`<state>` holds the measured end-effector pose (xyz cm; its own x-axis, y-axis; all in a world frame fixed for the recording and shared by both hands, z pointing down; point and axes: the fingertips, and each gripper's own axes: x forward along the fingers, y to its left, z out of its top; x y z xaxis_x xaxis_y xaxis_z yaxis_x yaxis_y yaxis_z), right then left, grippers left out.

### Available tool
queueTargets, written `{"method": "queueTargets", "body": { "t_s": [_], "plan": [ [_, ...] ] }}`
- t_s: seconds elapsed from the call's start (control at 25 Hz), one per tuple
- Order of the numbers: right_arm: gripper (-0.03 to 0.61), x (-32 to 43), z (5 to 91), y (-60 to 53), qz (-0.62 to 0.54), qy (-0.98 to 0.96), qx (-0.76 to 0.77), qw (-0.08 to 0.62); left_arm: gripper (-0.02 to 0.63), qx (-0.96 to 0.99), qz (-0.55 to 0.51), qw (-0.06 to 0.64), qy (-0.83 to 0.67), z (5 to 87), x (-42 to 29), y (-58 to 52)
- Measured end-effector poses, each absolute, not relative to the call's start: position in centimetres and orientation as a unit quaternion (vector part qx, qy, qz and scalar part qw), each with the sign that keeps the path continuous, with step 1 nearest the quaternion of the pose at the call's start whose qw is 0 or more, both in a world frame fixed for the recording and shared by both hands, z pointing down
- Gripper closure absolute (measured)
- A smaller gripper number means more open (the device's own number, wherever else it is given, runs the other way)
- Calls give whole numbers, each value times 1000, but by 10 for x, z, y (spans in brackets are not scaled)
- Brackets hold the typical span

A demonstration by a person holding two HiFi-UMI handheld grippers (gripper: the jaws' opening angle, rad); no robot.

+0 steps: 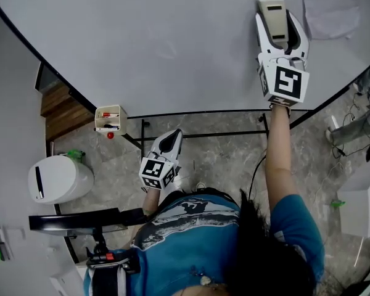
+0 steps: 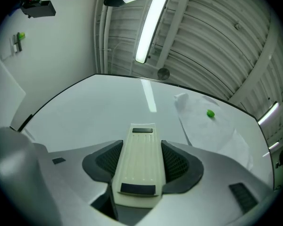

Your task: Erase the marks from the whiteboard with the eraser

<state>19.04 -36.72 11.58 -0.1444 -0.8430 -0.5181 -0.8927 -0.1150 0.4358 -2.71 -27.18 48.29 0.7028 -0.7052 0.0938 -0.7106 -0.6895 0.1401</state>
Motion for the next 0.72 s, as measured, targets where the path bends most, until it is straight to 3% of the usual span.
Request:
{"method": "queueTargets", "body": {
  "t_s": [0.2, 0.72],
  "plan": [
    [316, 167, 134, -378, 372, 676, -637, 14, 611, 916, 17, 86, -392, 485, -33, -282],
    [316, -6, 277, -397, 370, 768, -512, -102, 611, 904, 13, 90, -417, 489, -64, -276]
  ]
}}
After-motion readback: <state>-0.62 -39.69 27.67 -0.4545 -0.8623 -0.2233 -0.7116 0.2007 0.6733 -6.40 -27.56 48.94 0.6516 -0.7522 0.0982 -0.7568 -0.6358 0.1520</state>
